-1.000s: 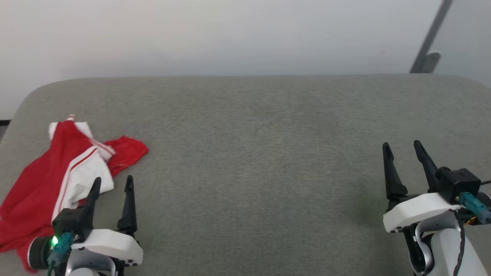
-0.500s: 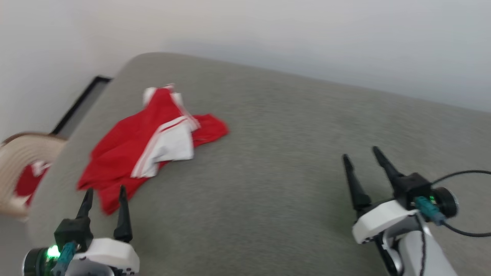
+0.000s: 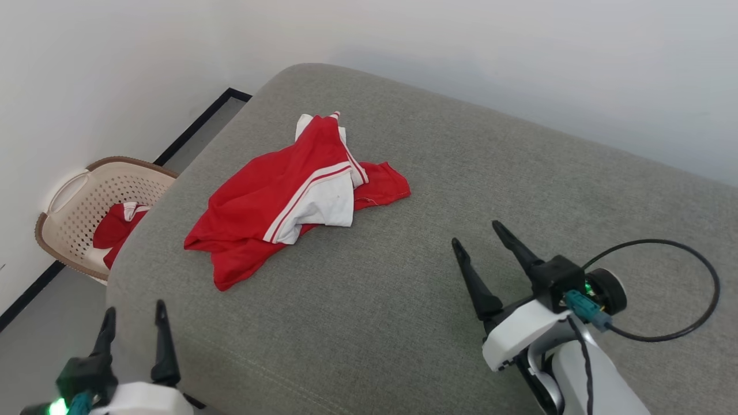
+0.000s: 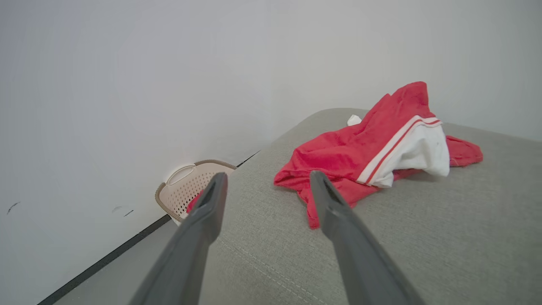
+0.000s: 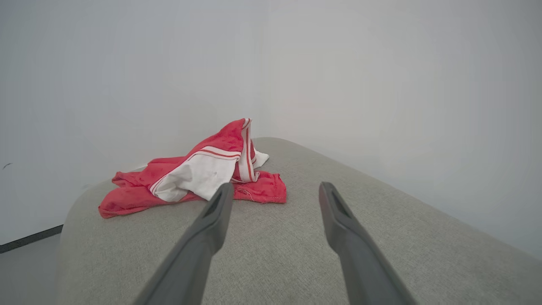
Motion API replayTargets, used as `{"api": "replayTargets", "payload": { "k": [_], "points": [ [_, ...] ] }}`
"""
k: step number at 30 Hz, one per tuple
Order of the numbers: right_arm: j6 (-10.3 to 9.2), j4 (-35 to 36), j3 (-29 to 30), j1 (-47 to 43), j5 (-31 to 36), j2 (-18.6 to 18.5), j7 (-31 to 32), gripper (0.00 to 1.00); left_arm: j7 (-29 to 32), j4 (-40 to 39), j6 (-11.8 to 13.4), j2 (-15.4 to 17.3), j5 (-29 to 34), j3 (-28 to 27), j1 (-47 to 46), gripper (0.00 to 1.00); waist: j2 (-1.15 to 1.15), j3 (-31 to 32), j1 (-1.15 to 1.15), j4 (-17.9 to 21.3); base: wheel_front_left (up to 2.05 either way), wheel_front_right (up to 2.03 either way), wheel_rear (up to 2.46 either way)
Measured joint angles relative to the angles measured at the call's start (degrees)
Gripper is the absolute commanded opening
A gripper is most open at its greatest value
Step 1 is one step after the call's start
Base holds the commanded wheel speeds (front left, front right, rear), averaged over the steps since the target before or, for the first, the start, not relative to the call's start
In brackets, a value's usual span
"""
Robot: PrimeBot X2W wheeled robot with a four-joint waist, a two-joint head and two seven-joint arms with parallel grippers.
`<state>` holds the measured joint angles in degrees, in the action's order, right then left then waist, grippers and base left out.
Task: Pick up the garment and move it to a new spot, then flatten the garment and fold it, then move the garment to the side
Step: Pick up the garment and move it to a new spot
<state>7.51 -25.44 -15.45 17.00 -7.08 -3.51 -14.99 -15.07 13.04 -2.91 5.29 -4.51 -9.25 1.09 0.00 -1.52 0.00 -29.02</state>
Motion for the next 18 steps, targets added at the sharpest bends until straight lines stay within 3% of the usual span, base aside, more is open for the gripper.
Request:
{"api": "replayTargets", "payload": {
  "k": [6,10,12,16,18],
  "points": [
    [0.01,1.22,1.35,0.16,1.07,0.05,0.00,1.00,0.00,3.96,-3.56,4.79,2.10,4.56,-8.58,1.00,0.00,-1.47,0.00,2.60,0.00,0.00,0.00],
    [0.01,1.37,1.94,1.07,2.27,0.05,0.00,1.00,-0.01,8.01,-4.24,8.24,1.00,6.77,-16.07,1.00,0.00,-3.57,0.00,5.17,0.00,0.00,0.00],
    [0.01,1.64,2.27,2.11,2.83,0.03,0.00,1.00,-0.01,11.88,-4.41,10.94,-1.65,8.59,-21.58,1.00,0.00,-5.31,0.00,7.20,0.00,0.00,0.00],
    [0.00,2.45,2.45,4.09,3.71,0.16,-0.01,1.00,0.03,22.47,-4.50,17.71,-9.66,17.77,-30.52,1.00,0.00,-9.09,0.00,11.37,0.00,0.00,0.00],
    [0.00,2.70,2.65,4.95,4.01,0.24,-0.01,1.00,2.89,27.37,-4.48,19.74,-17.27,22.05,-34.37,1.00,0.00,-10.93,0.00,13.48,0.00,0.00,0.00]
  ]
}}
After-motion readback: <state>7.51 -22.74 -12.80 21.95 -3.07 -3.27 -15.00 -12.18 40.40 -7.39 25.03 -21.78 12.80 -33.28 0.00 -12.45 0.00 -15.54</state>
